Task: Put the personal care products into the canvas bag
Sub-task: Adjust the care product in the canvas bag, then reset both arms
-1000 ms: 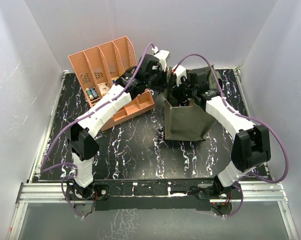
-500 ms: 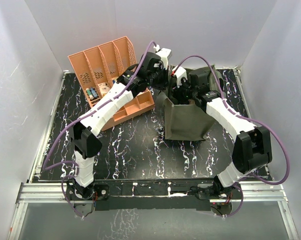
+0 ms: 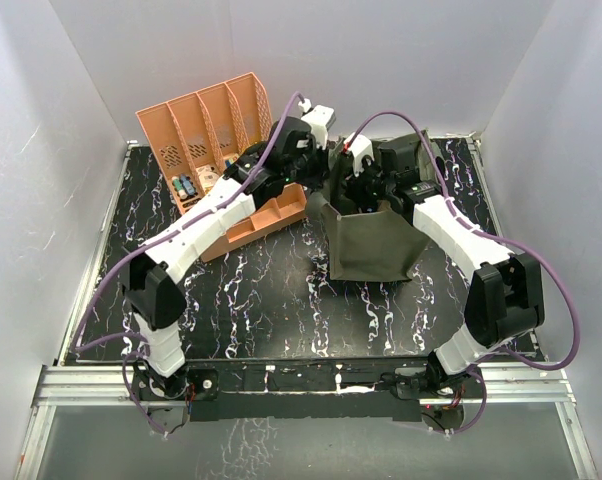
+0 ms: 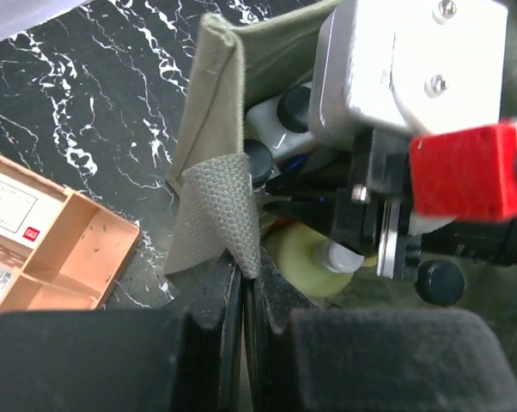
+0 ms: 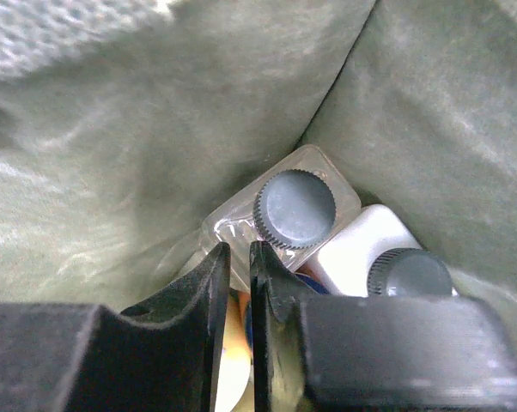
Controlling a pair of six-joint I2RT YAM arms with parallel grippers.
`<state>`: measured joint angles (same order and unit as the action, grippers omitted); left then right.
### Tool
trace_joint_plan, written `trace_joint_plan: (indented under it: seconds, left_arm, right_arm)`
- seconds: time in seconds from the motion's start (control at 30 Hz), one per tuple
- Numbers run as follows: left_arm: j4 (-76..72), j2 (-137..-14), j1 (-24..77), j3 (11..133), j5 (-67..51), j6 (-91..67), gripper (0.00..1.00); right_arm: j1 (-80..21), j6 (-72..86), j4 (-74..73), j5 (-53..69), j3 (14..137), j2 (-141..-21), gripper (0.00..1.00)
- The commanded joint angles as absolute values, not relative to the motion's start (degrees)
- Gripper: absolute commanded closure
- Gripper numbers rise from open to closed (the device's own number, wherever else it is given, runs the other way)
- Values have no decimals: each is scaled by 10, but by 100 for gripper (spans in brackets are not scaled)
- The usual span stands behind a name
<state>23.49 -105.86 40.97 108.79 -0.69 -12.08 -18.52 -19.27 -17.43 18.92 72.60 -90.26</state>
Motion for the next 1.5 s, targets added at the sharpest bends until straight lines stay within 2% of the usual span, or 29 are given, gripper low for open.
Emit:
trace_joint_plan:
  seconds: [0.0, 0.2, 0.53, 0.9, 1.07, 1.23, 1.3, 1.4, 1.47]
  left_arm:
    - [92, -942, 404, 1040, -7, -108, 100]
    - [81, -941, 405, 1008, -26, -105, 94]
    - [71, -938, 404, 971, -54, -85, 78]
    - [63, -932, 404, 979, -41, -63, 67]
    - [51, -910, 404, 979, 34, -7, 52]
    - [-40, -874, 393, 929, 201, 116, 19]
    - [-54, -868, 370, 925, 216, 142, 11]
    - [-16, -864, 319, 949, 196, 112, 3]
    - [-13, -853, 297, 940, 177, 106, 3]
  right_arm:
    - [-178, -187, -228, 205, 753, -894, 81]
    - [-178, -165, -237, 227, 807, -905, 78]
    - [-178, -160, -233, 214, 849, -916, 71]
    - [-171, -166, -271, 168, 895, -854, 65]
    - [-147, -155, -278, 102, 922, -813, 62]
    - [-132, -123, -233, -7, 925, -761, 57]
    - [-115, -119, -229, -19, 933, -750, 55]
    - [-61, -90, -229, -28, 943, -747, 49]
    - [-35, -79, -230, -23, 949, -745, 29]
